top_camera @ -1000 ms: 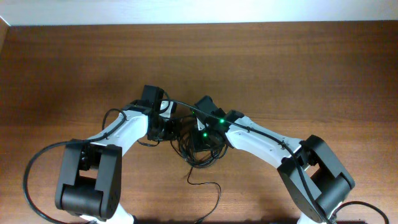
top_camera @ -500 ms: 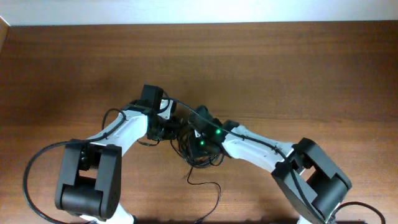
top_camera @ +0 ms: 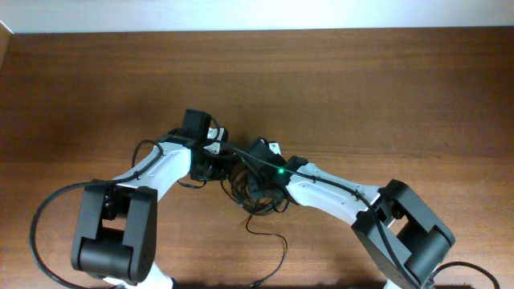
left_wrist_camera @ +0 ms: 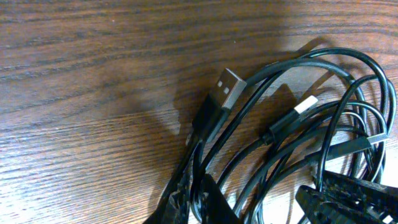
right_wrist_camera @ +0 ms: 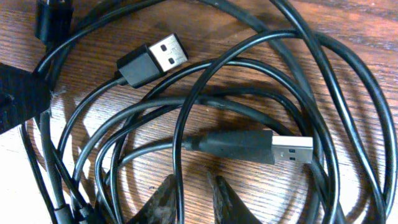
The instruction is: Untangle cables
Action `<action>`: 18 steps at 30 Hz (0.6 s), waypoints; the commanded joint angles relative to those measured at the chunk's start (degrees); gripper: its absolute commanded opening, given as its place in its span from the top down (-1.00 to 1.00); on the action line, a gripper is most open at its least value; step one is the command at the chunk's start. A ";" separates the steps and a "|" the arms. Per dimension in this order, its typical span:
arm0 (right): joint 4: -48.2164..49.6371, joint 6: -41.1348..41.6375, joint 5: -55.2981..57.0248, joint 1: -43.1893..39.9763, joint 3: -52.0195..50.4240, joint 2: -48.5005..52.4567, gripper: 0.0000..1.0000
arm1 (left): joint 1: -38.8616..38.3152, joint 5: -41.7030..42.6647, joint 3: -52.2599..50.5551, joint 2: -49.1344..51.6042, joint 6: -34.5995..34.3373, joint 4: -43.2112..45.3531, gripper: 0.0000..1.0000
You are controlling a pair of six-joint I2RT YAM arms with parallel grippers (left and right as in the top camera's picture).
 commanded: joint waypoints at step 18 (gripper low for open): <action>0.00 -21.44 -48.52 -16.37 2.64 -17.35 0.92 | 0.20 -0.22 -0.61 -0.17 0.94 0.15 0.81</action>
